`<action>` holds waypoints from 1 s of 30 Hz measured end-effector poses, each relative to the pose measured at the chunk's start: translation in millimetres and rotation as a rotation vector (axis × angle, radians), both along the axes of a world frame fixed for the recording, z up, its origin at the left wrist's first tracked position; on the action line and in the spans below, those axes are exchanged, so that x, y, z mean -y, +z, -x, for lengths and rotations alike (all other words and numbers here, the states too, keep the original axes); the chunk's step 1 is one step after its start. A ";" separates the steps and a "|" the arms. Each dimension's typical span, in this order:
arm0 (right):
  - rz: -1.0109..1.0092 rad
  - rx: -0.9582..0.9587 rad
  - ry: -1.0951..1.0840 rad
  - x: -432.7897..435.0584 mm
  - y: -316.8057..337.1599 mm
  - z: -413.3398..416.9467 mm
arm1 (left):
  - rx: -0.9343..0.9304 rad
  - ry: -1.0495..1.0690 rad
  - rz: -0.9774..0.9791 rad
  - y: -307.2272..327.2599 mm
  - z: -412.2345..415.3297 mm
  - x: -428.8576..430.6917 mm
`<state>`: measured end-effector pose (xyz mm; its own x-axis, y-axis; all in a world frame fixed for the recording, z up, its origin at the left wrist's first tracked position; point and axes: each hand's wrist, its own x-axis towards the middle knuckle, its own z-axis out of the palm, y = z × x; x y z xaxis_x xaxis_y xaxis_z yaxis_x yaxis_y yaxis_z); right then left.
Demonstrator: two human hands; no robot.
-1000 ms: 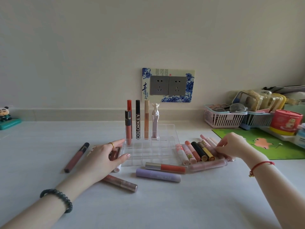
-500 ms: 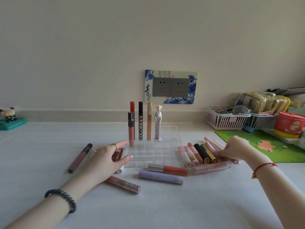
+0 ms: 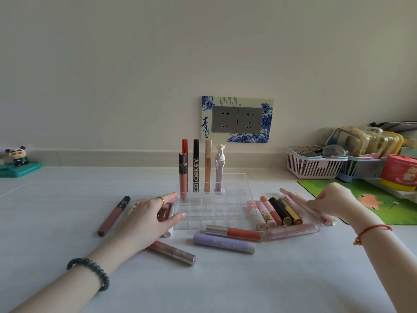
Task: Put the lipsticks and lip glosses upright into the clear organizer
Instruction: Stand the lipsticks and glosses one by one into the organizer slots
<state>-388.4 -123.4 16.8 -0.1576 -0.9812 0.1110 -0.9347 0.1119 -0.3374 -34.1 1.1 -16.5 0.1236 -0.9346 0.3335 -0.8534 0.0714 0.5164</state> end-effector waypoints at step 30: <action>0.264 0.627 0.616 -6.4 43.9 -117.0 | -0.024 -0.036 -0.019 4.8 3.1 -2.0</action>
